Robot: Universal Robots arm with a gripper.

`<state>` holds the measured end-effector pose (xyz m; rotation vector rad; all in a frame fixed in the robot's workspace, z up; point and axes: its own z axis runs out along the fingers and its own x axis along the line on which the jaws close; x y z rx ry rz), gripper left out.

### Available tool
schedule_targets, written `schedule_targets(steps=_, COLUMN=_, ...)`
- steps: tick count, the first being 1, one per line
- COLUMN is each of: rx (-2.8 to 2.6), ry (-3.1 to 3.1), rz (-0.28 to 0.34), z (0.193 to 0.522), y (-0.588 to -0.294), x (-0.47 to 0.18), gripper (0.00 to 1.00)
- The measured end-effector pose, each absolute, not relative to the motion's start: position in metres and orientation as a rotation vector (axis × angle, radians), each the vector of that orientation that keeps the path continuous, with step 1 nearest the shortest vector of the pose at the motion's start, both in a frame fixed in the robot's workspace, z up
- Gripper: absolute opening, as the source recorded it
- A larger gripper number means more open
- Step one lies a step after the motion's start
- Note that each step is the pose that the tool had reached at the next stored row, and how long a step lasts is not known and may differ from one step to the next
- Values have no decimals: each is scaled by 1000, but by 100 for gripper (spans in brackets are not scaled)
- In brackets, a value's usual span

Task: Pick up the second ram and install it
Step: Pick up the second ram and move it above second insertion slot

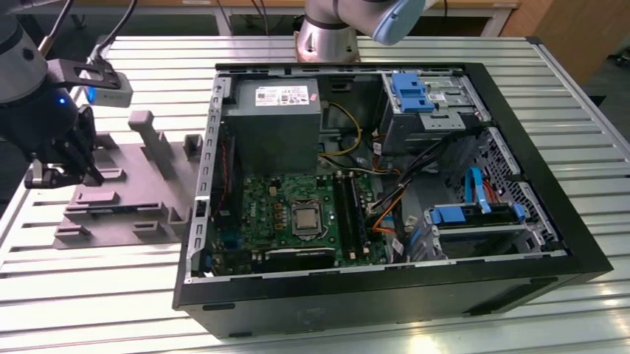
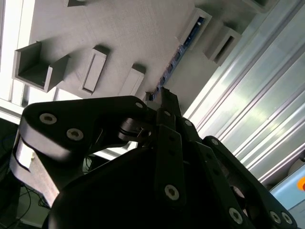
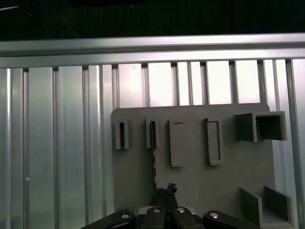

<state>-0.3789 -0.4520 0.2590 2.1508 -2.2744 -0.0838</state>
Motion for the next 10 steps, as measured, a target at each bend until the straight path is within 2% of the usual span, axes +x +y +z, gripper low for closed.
schedule_targets(steps=10, rx=2151, ry=-2274, rz=-84, z=253, y=-452, x=-379, gripper=11)
